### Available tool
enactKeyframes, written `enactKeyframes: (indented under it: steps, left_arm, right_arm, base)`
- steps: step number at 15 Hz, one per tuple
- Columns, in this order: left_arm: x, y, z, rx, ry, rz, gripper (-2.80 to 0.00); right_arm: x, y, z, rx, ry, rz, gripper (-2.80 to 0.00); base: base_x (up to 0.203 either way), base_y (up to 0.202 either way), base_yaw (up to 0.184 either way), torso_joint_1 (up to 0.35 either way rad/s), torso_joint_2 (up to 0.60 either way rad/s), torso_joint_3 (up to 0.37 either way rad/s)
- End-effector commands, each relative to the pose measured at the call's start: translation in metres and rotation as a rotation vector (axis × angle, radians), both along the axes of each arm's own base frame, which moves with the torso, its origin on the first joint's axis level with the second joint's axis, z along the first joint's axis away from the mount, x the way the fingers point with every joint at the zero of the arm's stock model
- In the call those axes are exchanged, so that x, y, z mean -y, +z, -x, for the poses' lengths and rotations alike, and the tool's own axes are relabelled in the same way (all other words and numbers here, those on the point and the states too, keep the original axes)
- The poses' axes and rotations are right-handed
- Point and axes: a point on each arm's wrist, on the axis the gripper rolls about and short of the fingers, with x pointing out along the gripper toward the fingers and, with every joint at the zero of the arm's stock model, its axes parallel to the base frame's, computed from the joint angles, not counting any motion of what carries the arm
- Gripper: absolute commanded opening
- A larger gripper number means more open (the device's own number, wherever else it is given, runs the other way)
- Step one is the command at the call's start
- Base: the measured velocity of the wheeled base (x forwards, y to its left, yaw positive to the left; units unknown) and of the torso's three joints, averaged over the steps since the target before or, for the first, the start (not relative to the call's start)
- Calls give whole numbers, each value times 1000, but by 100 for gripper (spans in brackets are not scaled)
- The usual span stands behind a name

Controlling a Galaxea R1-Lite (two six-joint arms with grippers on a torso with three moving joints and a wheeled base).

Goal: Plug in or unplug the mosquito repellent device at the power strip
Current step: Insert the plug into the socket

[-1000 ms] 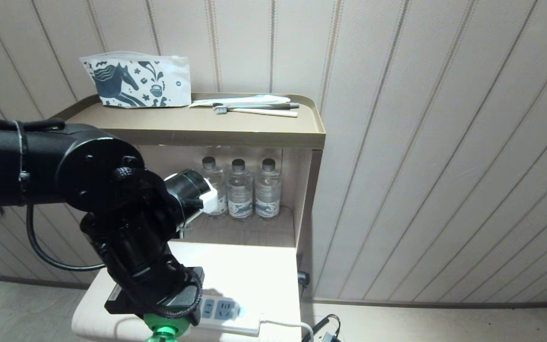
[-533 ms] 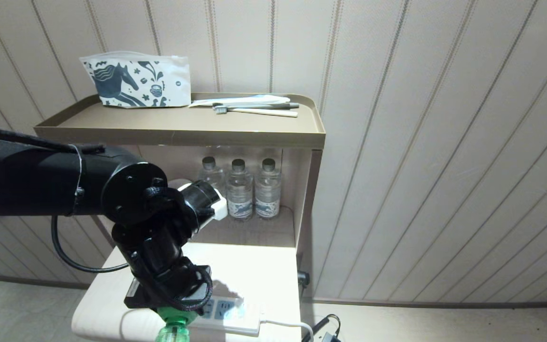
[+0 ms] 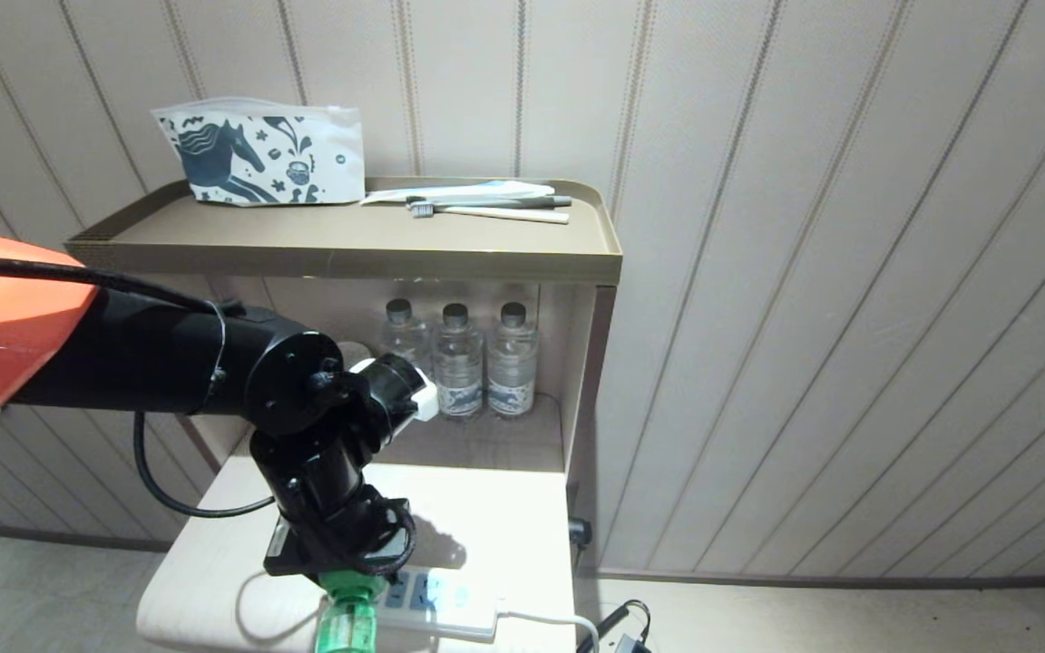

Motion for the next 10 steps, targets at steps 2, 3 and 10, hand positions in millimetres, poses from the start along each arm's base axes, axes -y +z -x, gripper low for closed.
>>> enactKeyframes:
  steps: [2, 3, 10]
  left_arm:
    - [2, -8, -4, -15, 11, -21, -280]
    - [2, -12, -5, -13, 16, -45, -280]
    - [1, -11, -11, 6, 29, -55, -280]
  right_arm:
    - [0, 0, 0, 1, 1, 0, -280]
    - [0, 0, 0, 1, 1, 0, -280]
    - [0, 0, 0, 1, 1, 0, -280]
  base:
    - [0, 0, 0, 0, 0, 0]
    - [0, 0, 0, 0, 0, 0]
    - [0, 0, 0, 0, 0, 0]
